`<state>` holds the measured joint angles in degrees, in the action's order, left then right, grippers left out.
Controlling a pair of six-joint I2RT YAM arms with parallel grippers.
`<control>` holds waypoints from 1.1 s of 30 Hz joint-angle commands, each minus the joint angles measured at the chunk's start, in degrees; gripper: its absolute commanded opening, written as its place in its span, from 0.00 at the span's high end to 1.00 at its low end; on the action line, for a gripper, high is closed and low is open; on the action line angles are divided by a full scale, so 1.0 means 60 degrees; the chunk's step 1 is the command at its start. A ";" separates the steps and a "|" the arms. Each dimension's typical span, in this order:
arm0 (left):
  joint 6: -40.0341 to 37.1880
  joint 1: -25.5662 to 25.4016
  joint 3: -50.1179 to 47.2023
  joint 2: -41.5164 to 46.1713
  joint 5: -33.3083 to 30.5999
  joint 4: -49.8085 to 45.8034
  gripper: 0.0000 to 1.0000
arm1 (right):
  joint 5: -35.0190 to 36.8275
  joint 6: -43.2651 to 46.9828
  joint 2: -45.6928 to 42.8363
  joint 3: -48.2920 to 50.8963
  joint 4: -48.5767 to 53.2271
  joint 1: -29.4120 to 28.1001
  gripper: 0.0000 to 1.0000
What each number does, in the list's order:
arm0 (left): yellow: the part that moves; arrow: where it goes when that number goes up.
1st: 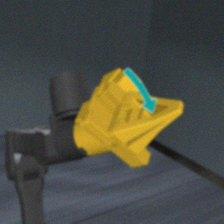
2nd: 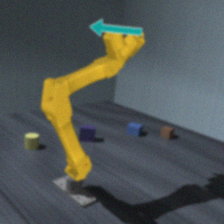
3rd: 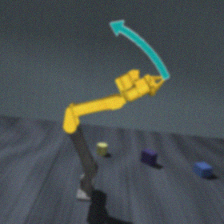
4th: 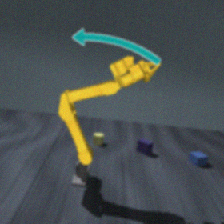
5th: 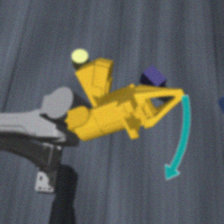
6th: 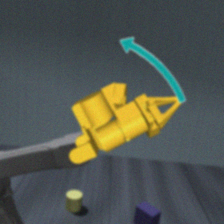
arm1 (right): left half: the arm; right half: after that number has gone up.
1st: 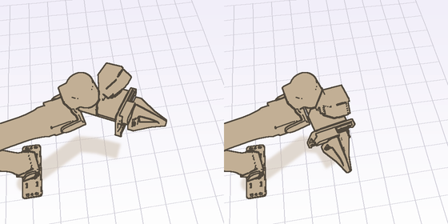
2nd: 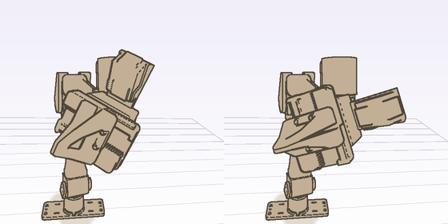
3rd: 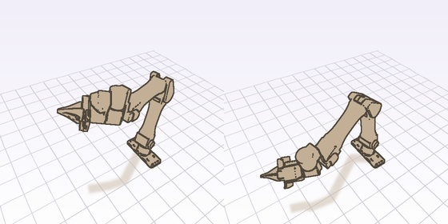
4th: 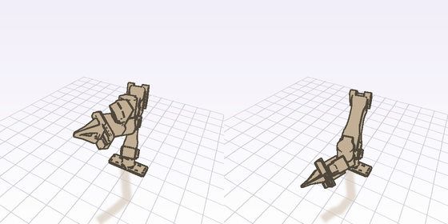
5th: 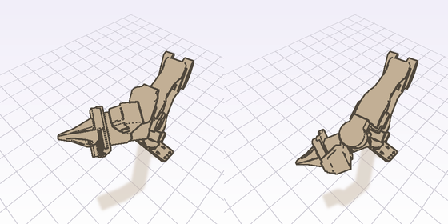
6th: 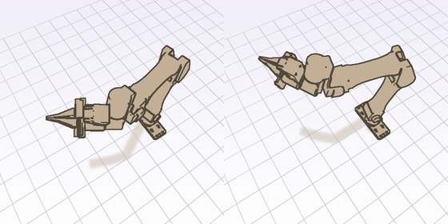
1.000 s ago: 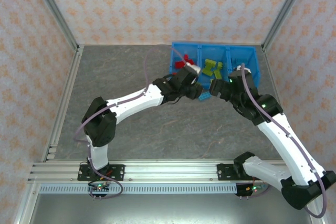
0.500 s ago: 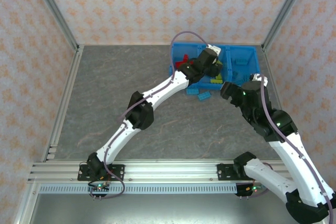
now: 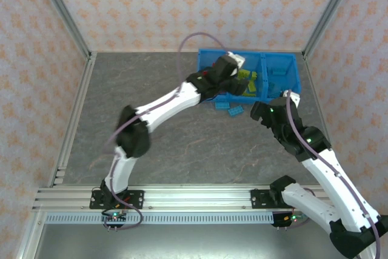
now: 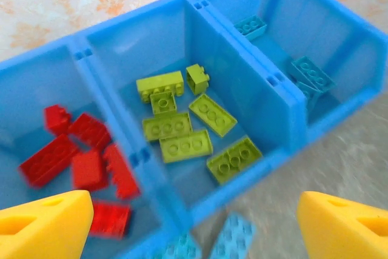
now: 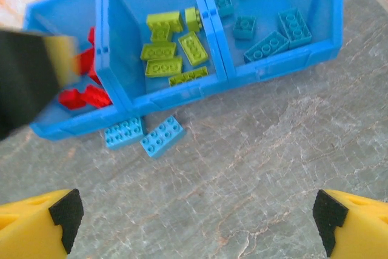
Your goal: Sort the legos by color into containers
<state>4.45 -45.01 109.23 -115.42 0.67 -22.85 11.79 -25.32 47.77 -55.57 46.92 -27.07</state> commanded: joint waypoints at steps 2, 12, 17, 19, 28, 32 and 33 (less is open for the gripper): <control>-0.0314 -0.0104 -0.3065 0.3882 0.0197 0.1439 0.12 | -0.0692 0.0943 0.1449 0.0206 -0.0912 -0.0018 0.01; -0.3497 -0.0166 -0.6947 0.9170 -0.0038 -0.1482 0.06 | -0.1632 0.3116 0.6497 -0.0726 -0.2594 0.0144 0.03; -0.5588 -0.0168 -0.8272 1.0666 -0.0301 -0.2352 0.00 | -0.1895 0.4271 0.8473 -0.1854 -0.2589 0.0637 0.05; -0.6149 -0.0152 -0.8902 1.1187 -0.0149 -0.2003 0.00 | -0.2048 0.4516 0.8978 -0.2255 -0.2432 0.0793 0.06; -0.6689 0.0036 -1.0413 1.1699 0.0624 -0.0899 0.00 | -0.2873 0.5098 1.0401 -0.3267 -0.1982 0.0906 0.15; -0.6623 0.0090 -1.0439 1.1620 0.0718 -0.0843 0.00 | -0.2924 0.5057 1.0729 -0.3459 -0.1699 0.0906 0.27; -0.6607 0.0116 -1.0494 1.1658 0.0767 -0.0786 0.00 | -0.2982 0.5053 1.0724 -0.3395 -0.1743 0.0907 0.30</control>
<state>-34.24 -44.88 46.78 -46.02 4.10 -30.04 -5.02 4.47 110.91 -74.91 34.09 -21.69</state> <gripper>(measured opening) 0.999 0.716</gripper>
